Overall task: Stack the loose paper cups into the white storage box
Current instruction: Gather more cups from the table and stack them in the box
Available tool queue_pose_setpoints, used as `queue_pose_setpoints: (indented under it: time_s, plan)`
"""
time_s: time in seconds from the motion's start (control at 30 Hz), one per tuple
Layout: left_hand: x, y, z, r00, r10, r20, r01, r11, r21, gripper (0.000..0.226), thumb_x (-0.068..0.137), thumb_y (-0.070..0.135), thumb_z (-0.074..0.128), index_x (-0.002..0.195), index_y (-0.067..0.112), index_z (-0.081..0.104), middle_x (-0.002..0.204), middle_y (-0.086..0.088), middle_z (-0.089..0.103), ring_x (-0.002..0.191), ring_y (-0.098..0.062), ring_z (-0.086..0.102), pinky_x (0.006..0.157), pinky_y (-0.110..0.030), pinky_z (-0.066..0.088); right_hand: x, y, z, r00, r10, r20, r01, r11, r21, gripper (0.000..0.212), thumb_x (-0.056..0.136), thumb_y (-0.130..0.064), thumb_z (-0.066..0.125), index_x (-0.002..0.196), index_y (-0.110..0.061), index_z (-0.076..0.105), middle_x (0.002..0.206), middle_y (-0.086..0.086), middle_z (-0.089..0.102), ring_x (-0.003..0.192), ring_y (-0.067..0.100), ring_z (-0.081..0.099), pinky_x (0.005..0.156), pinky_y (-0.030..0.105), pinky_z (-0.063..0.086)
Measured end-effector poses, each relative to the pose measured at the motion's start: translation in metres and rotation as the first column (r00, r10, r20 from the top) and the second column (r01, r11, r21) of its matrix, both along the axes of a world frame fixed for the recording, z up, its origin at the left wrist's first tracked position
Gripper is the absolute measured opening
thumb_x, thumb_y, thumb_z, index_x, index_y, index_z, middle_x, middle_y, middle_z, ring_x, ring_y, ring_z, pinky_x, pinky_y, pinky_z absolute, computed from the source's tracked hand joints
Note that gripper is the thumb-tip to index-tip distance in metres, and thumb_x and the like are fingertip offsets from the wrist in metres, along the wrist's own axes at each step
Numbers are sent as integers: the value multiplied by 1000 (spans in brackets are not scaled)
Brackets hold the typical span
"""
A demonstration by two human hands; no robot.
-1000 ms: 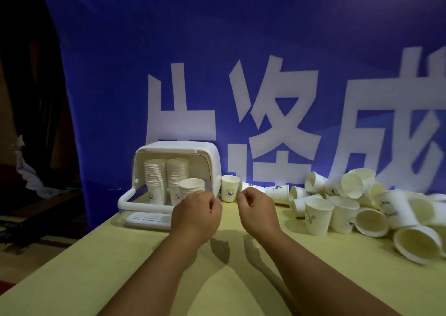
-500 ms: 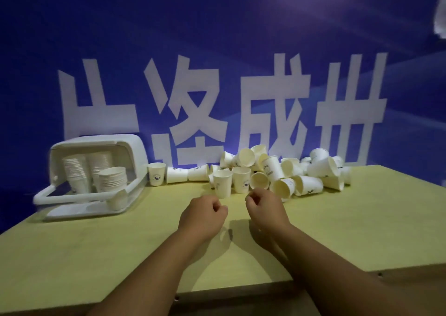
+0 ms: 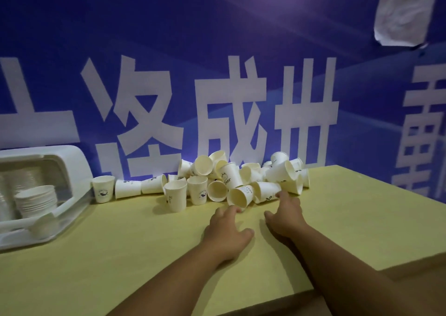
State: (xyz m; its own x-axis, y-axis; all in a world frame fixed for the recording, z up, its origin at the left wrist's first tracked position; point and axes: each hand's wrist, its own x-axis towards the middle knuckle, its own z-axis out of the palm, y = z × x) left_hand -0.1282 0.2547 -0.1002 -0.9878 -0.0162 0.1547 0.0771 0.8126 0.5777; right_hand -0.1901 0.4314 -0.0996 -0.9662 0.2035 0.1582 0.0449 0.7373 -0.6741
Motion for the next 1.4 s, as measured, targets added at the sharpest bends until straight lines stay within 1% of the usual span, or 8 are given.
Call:
queue_pose_setpoints:
  time_s: [0.2, 0.4, 0.67, 0.8, 1.03, 1.23, 1.3, 1.4]
  plan:
    - [-47, 17, -6, 992, -88, -86, 82, 994, -69, 66, 87, 59, 57, 146, 52, 28, 147, 10, 35, 139, -19, 34, 110, -43, 36, -49, 3, -3, 998, -51, -48, 45, 992, -118, 89, 72, -59, 78, 138, -23, 31, 131, 9, 45, 116, 31, 51, 94, 44, 41]
    - [-75, 18, -10, 988, -61, -144, 57, 998, -30, 69, 95, 49, 57, 156, 32, 32, 158, 13, 34, 147, -15, 27, 114, -35, 33, -75, -5, -7, 993, -85, -80, 70, 984, -166, 88, 66, -58, 78, 136, -29, 32, 129, -4, 54, 116, 26, 55, 95, 49, 40]
    - [-53, 6, -9, 939, 225, -260, -124, 927, 354, 18, 93, 23, 64, 104, 37, 59, 113, 6, 59, 97, -14, 61, 83, -31, 51, -49, 2, 0, 996, 26, -86, -57, 923, -382, 90, 57, -77, 59, 138, -48, 30, 131, 8, 50, 108, 31, 58, 99, 54, 49]
    - [-31, -14, -6, 929, 304, -211, -169, 856, 489, 36, 95, 13, 66, 119, 33, 47, 112, 4, 65, 99, -19, 63, 86, -36, 53, -22, -9, 10, 997, 51, -66, -74, 911, -406, 65, 82, -66, 61, 139, -46, 38, 128, 12, 45, 106, 31, 54, 101, 48, 48]
    - [20, -90, 15, 892, 430, -142, -263, 748, 610, 42, 94, 15, 73, 133, 23, 60, 118, -1, 68, 102, -21, 65, 86, -36, 56, 11, -58, 27, 995, 39, -94, -96, 685, -722, 51, 90, -65, 50, 133, -37, 52, 140, 8, 42, 109, 31, 54, 89, 52, 55]
    - [56, -170, 28, 843, 523, -130, -312, 671, 673, 9, 96, 22, 69, 103, 25, 70, 108, 2, 69, 95, -21, 65, 78, -49, 64, 43, -126, 52, 956, 288, 51, 11, 139, -990, 77, 85, -73, 56, 144, -27, 39, 133, 9, 49, 116, 33, 52, 91, 44, 48]
    - [66, -192, 31, 820, 555, -138, -346, 674, 653, 2, 96, 26, 68, 97, 27, 70, 108, 0, 66, 95, -24, 65, 69, -50, 65, 49, -149, 53, 933, 357, 36, 1, 98, -995, 84, 74, -75, 67, 138, -28, 41, 132, 11, 51, 115, 33, 54, 89, 43, 51]
    - [80, -224, 35, 751, 618, -234, -411, 713, 568, 7, 94, 30, 71, 89, 30, 67, 116, 3, 51, 104, -27, 58, 72, -49, 63, 57, -186, 50, 883, 469, -2, -123, 226, -966, 67, 78, -52, 79, 132, -27, 48, 127, 12, 52, 104, 31, 54, 72, 35, 52]
